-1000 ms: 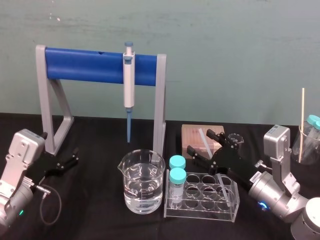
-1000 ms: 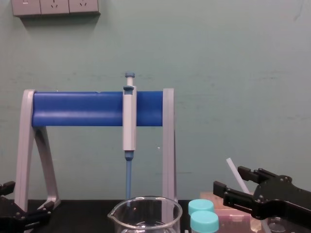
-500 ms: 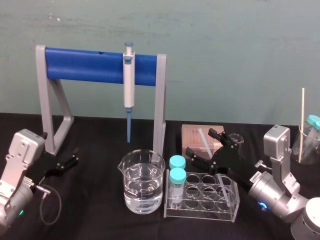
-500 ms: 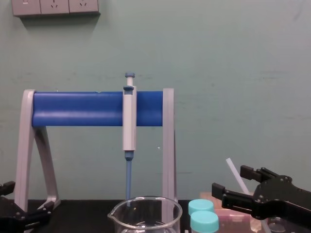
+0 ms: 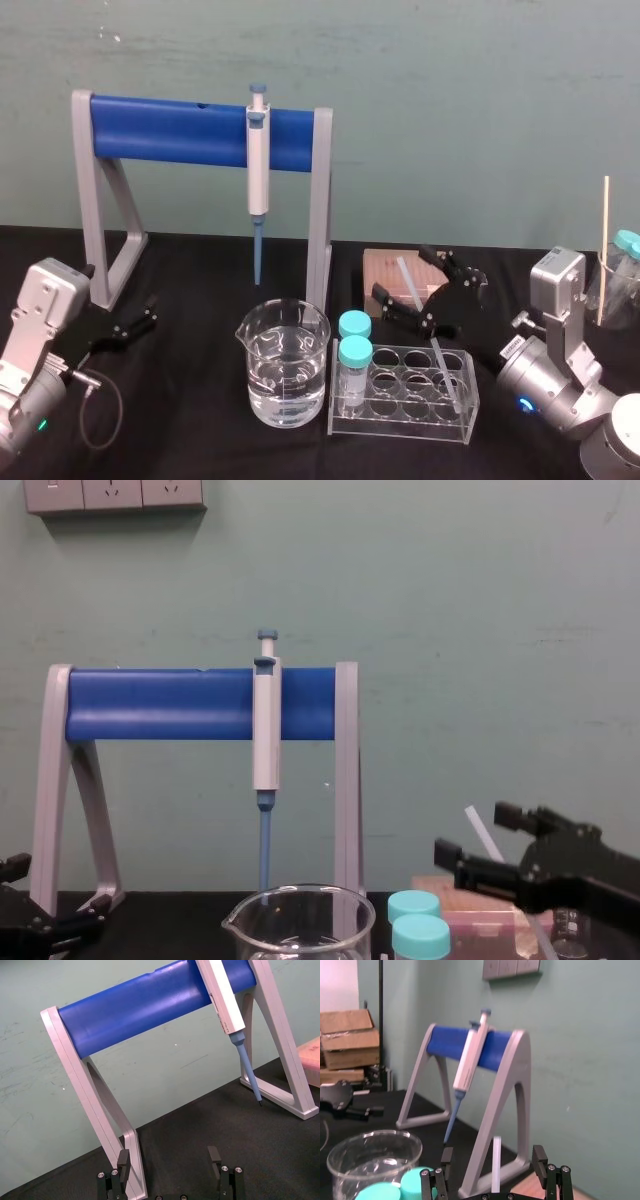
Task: Pick up the stirring rod with one hand, then place it down.
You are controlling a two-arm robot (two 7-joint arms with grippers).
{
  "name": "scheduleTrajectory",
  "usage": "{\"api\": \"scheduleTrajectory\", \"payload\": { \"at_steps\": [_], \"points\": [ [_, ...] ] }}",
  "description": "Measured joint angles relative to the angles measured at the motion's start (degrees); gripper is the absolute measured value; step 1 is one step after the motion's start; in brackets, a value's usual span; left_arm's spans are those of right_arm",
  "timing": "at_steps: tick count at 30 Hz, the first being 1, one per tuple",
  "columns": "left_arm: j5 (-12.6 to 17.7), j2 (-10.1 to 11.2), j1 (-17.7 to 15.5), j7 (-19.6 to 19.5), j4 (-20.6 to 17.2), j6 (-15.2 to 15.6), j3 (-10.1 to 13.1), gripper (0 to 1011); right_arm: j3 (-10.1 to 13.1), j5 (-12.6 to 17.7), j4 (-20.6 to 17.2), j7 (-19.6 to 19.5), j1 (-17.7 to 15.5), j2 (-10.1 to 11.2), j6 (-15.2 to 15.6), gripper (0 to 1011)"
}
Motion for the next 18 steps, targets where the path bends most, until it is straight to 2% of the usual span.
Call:
{"api": "scheduleTrajectory", "payload": {
  "at_steps": [7,9,13,18],
  "points": [
    [0.0,0.0,0.0,0.0,0.0,0.0,0.0,1001,2.07,-3.5,-4.56,-4.32,-1.88,-0.38,-5.19,1000],
    [0.0,0.0,0.0,0.0,0.0,0.0,0.0,1000,2.71,-4.22,-5.51,-5.36,-2.4,-0.49,-5.76,1000],
    [0.0,0.0,0.0,0.0,0.0,0.0,0.0,1000,4.6,-5.1,-7.8,-7.8,-3.87,-0.7,-5.64,1000],
    [0.0,0.0,0.0,0.0,0.0,0.0,0.0,1000,7.33,-5.25,-10.22,-10.53,-5.98,-0.8,-3.5,1000]
  ]
}}
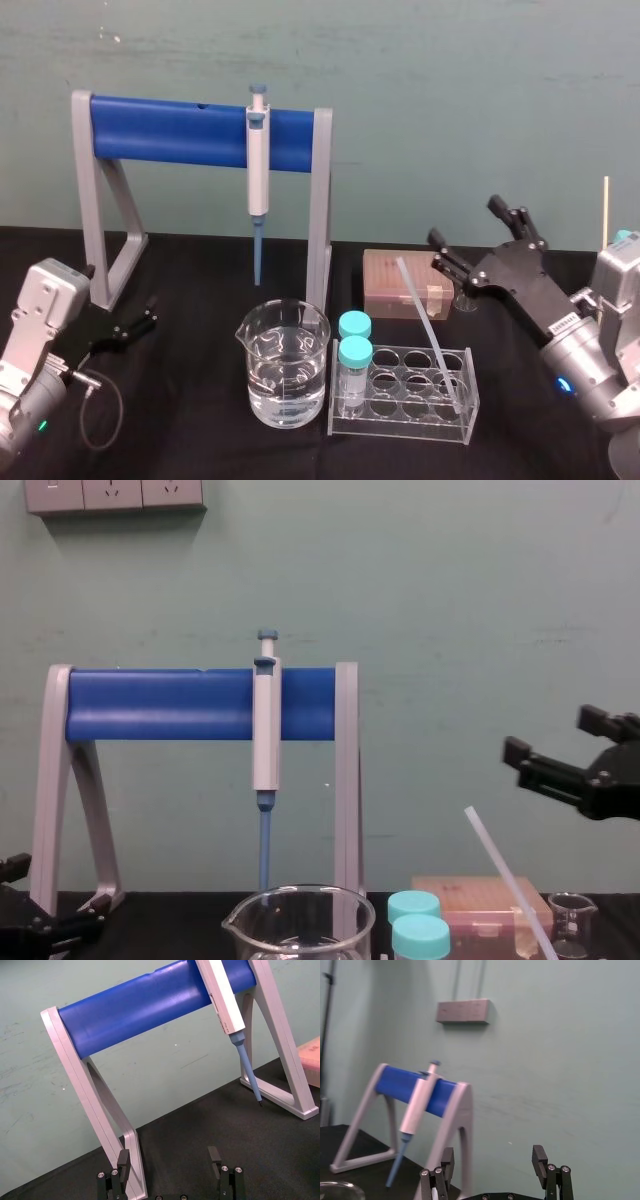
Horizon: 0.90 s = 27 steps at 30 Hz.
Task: Pick up the stirring rod with one hand, then place it down.
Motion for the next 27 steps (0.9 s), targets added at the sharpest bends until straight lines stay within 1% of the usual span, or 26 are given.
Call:
{"api": "scheduleTrajectory", "payload": {
  "at_steps": [2,4,5,11,14,15,17,18,23,27],
  "points": [
    [0.0,0.0,0.0,0.0,0.0,0.0,0.0,1000,1.14,-0.02,-0.82,-0.97,-0.93,-0.02,1.24,1000],
    [0.0,0.0,0.0,0.0,0.0,0.0,0.0,1000,1.78,-0.02,-1.29,-1.45,-1.58,-0.01,2.22,1000],
    [0.0,0.0,0.0,0.0,0.0,0.0,0.0,1000,2.31,0.03,-1.63,-1.69,-2.17,0.06,3.26,1000],
    [0.0,0.0,0.0,0.0,0.0,0.0,0.0,1000,3.77,1.1,-2.06,-1.66,-3.88,0.47,8.3,1000],
    [0.0,0.0,0.0,0.0,0.0,0.0,0.0,1000,4.07,1.44,-2.11,-1.74,-4.6,0.8,12.14,1000],
    [0.0,0.0,0.0,0.0,0.0,0.0,0.0,1000,4.07,1.35,-2.1,-1.99,-4.77,1.03,14.26,1000],
    [0.0,0.0,0.0,0.0,0.0,0.0,0.0,1000,4.05,1.21,-2.07,-2.28,-4.83,1.17,15.8,1000],
    [0.0,0.0,0.0,0.0,0.0,0.0,0.0,1000,3.95,0.98,-1.93,-2.53,-4.84,1.25,17.08,1000],
    [0.0,0.0,0.0,0.0,0.0,0.0,0.0,1000,3.59,0.32,-1.55,-3.12,-4.61,1.28,19.4,1000],
    [0.0,0.0,0.0,0.0,0.0,0.0,0.0,1000,3.59,0.36,-1.55,-3.12,-4.61,1.26,19.28,1000]
  ]
}}
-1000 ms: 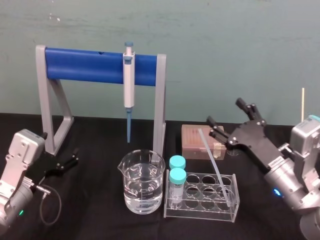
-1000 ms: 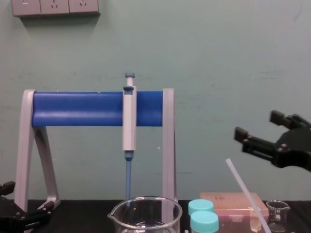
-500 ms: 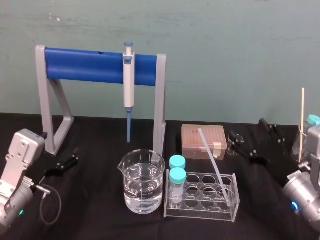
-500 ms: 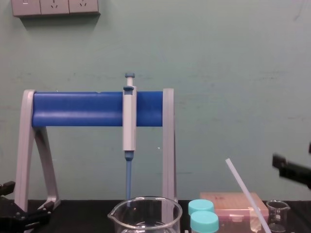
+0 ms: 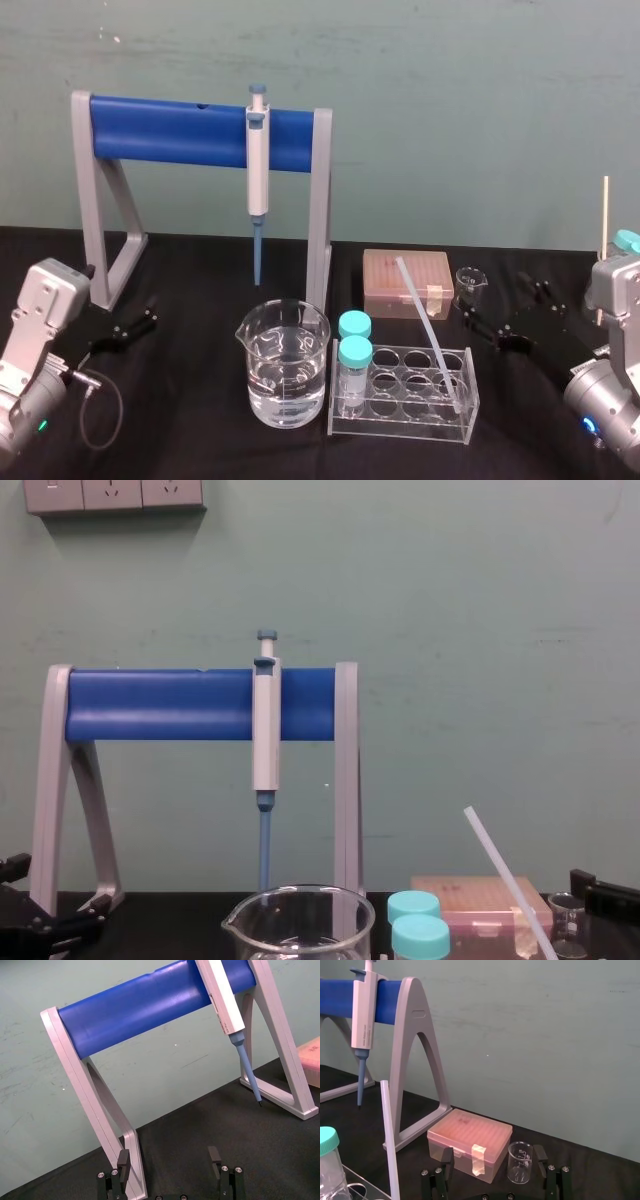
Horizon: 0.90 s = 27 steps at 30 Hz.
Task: Pick up the stirring rod with one hand, then place it down.
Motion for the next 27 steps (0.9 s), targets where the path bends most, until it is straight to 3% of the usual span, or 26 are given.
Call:
{"api": "scheduleTrajectory", "payload": {
  "at_steps": [27],
  "points": [
    [0.0,0.0,0.0,0.0,0.0,0.0,0.0,1000,0.09,0.19,-0.01,0.2,-0.05,0.0,-0.66,1000]
  ]
}}
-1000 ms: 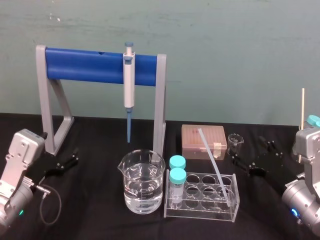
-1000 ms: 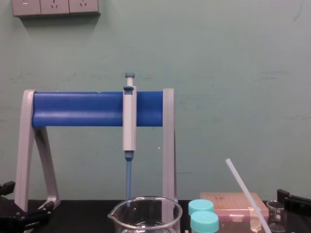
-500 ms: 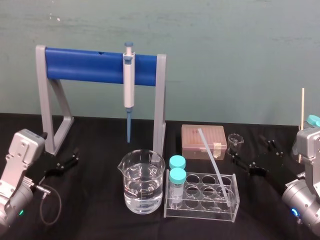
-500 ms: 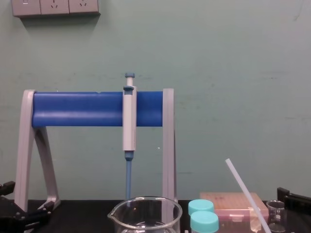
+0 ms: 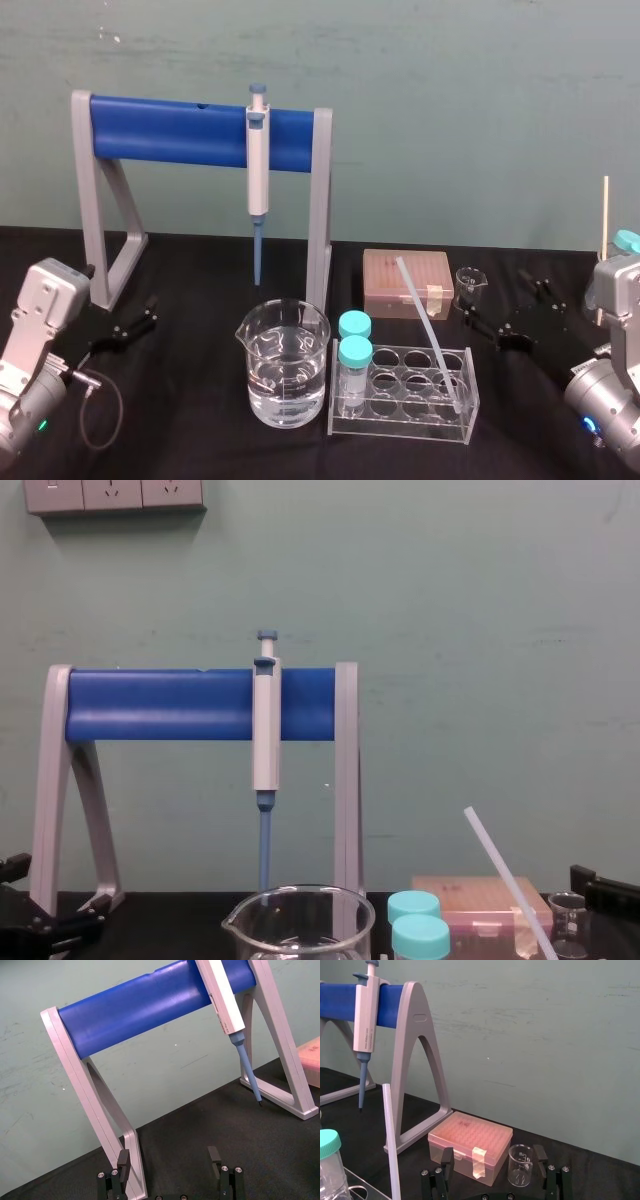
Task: Pick up the stirring rod with one hand, then place it down.
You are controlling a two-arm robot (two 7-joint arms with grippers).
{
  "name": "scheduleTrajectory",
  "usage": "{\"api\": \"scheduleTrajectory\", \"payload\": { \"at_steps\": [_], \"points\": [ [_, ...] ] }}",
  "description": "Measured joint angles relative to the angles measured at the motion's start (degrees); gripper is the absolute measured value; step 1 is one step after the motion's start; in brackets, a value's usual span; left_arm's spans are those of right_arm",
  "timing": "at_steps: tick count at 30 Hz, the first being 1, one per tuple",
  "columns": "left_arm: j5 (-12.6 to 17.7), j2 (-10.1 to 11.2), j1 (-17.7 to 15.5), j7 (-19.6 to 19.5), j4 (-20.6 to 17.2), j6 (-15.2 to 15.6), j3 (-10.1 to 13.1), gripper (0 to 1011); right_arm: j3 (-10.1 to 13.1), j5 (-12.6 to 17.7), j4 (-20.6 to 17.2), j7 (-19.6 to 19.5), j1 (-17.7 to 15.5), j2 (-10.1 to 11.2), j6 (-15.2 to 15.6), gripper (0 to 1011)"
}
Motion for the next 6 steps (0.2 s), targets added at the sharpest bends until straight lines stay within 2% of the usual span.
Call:
{"api": "scheduleTrajectory", "payload": {
  "at_steps": [6],
  "points": [
    [0.0,0.0,0.0,0.0,0.0,0.0,0.0,1000,0.0,0.02,0.0,0.04,0.0,0.0,-0.04,1000]
  ]
}}
